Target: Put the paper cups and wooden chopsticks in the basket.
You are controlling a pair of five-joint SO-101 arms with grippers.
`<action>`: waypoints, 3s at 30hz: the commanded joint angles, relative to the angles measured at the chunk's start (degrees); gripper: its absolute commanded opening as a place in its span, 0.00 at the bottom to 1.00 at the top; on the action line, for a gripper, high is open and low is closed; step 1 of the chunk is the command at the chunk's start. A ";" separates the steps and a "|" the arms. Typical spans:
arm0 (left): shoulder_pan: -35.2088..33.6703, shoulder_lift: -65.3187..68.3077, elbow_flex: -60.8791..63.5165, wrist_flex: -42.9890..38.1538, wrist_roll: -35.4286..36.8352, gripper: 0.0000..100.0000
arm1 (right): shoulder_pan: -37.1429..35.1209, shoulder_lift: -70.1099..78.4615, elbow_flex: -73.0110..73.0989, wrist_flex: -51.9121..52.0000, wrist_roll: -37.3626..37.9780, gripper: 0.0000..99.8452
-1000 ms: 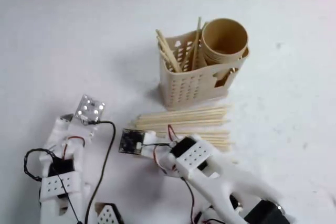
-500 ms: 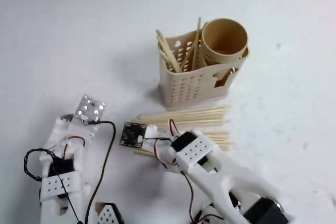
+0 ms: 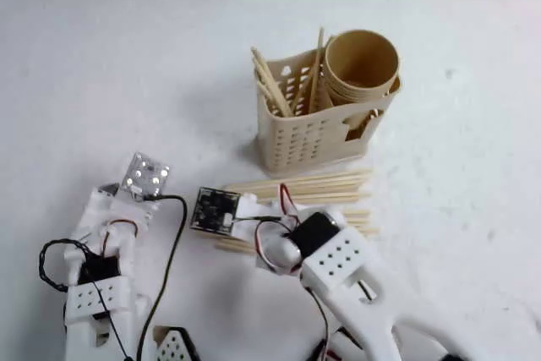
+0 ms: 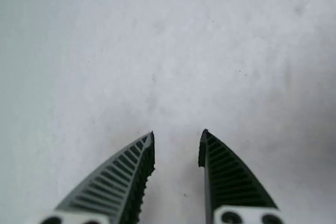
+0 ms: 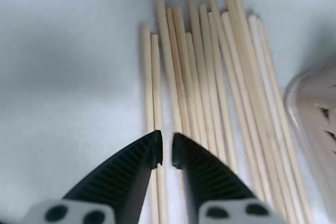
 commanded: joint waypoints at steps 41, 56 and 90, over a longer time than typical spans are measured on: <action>0.66 -0.48 -0.09 0.35 -0.35 0.15 | 7.16 -6.55 -14.95 3.30 -0.35 0.02; 0.66 -0.48 -0.09 0.35 -0.35 0.15 | 14.02 -6.20 -41.32 -30.55 -25.23 0.02; 0.66 -0.48 -0.09 0.35 -0.35 0.15 | 16.40 -8.40 -36.13 3.91 -26.55 0.07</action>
